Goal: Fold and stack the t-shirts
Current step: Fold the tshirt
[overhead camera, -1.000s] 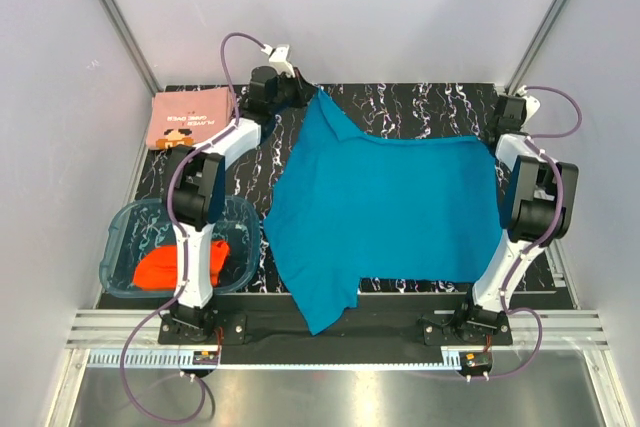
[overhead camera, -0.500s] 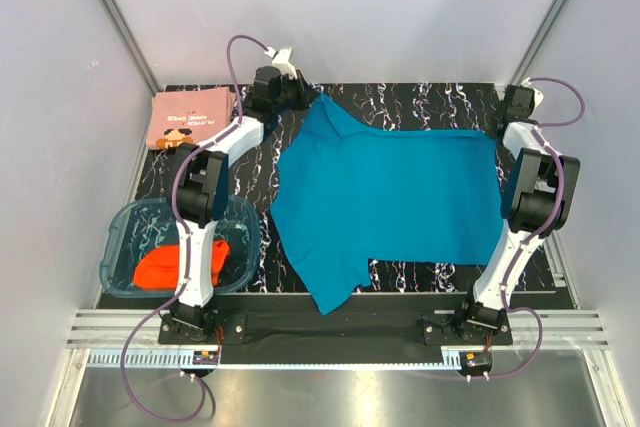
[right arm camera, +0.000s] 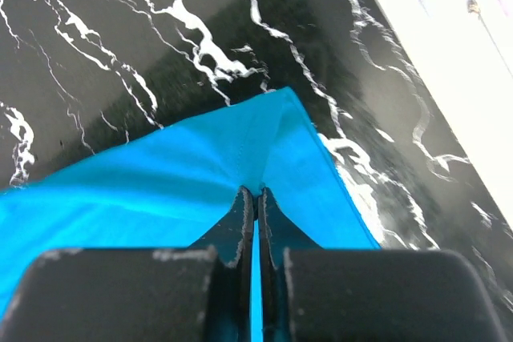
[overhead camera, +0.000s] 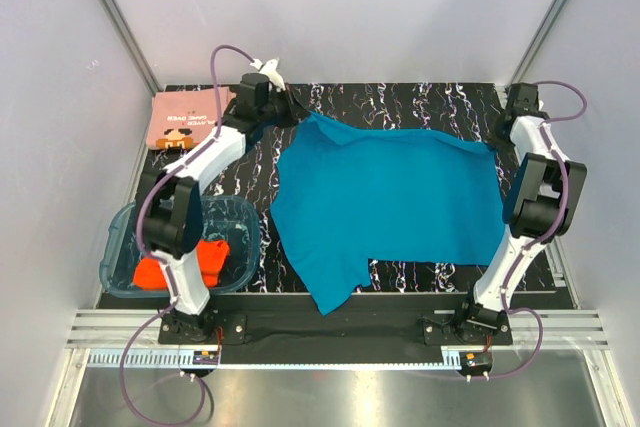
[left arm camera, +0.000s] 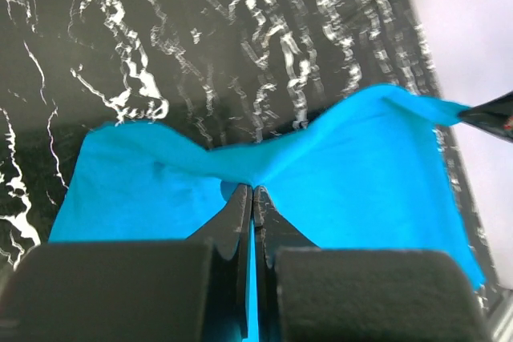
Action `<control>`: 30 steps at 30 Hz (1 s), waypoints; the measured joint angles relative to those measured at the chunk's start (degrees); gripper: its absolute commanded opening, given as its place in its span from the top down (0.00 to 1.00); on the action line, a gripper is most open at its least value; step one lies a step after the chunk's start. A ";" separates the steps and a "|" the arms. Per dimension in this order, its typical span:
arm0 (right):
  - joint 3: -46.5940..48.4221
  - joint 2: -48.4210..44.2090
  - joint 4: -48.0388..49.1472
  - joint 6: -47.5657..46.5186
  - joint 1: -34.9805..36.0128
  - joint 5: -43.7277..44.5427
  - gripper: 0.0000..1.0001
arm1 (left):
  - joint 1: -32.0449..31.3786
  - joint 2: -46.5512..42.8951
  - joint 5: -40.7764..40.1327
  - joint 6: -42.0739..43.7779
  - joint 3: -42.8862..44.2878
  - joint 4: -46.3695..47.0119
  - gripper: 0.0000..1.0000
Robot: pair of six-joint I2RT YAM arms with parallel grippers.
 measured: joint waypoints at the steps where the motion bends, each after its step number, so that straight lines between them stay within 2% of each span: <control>1: -0.09 -0.79 -0.83 0.00 -0.26 0.00 1.00 | -0.09 -1.84 0.02 0.00 -0.55 -0.50 1.00; 8: -0.13 -4.90 -5.22 -0.15 -2.54 0.02 1.00 | -0.22 -9.55 0.92 -0.02 -4.52 -4.48 1.00; 17: -1.77 -4.98 -8.31 -0.48 -2.73 -0.17 1.00 | -0.92 -10.60 2.62 -0.48 -10.75 -10.05 1.00; 30: -2.69 -4.98 -10.86 -1.14 -2.78 0.11 1.00 | -1.03 -12.94 7.48 -5.29 -15.23 -11.61 1.00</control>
